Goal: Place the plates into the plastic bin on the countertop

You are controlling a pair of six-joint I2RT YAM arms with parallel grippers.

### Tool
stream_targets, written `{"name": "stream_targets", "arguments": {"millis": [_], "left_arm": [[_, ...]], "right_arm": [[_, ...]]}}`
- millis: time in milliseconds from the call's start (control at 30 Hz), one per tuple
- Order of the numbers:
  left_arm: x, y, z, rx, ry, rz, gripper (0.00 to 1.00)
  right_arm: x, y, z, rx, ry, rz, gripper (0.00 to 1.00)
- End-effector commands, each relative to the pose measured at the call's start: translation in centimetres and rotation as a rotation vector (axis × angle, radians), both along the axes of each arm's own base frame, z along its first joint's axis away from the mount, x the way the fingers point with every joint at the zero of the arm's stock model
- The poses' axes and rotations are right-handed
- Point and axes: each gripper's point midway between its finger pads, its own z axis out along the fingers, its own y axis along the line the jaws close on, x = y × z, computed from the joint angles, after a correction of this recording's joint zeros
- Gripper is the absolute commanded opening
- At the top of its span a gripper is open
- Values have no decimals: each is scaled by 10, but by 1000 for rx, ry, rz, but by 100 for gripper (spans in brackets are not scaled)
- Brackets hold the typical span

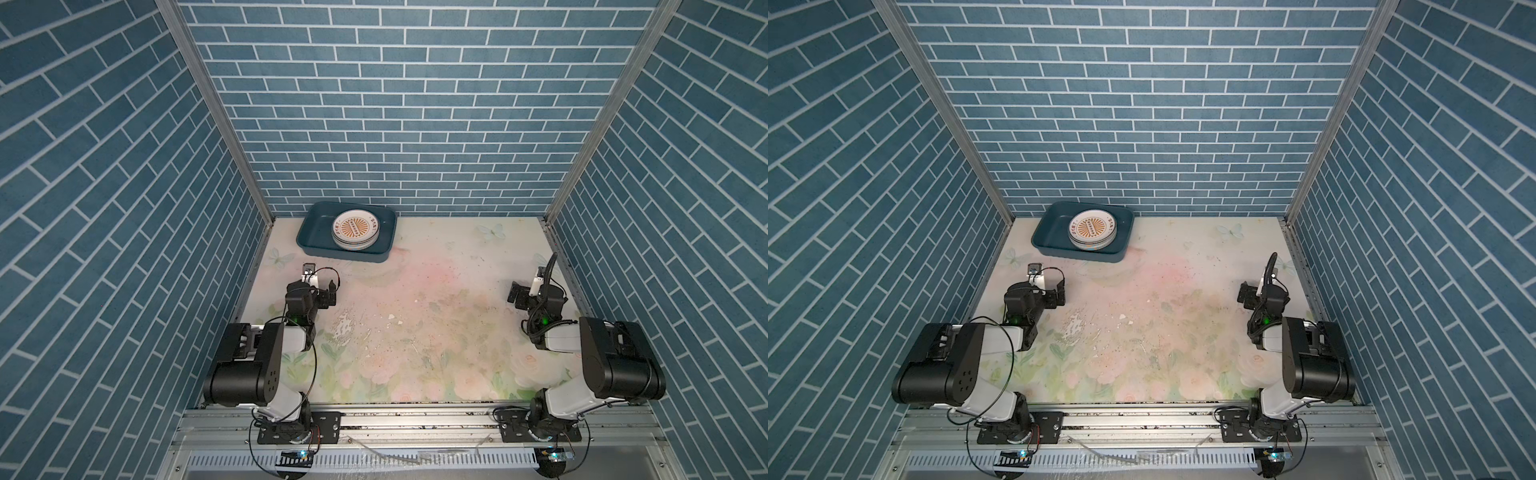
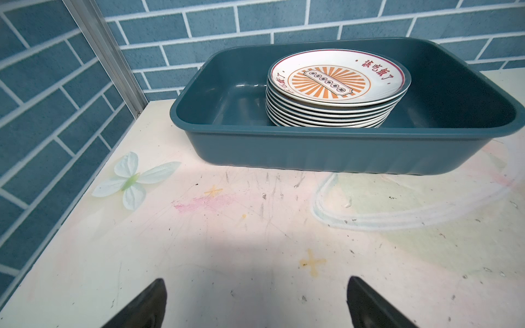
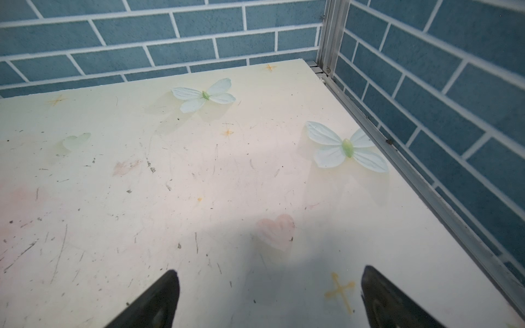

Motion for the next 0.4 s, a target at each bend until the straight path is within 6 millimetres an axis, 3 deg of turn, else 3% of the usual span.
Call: {"name": "stream_targets", "arguments": {"millis": [0, 367], "left_arm": [[4, -1, 4, 12, -10, -1, 100], [4, -1, 4, 11, -11, -2, 100]], "right_arm": [[6, 0, 11, -35, -34, 7, 99], [6, 1, 11, -35, -34, 17, 99]]}}
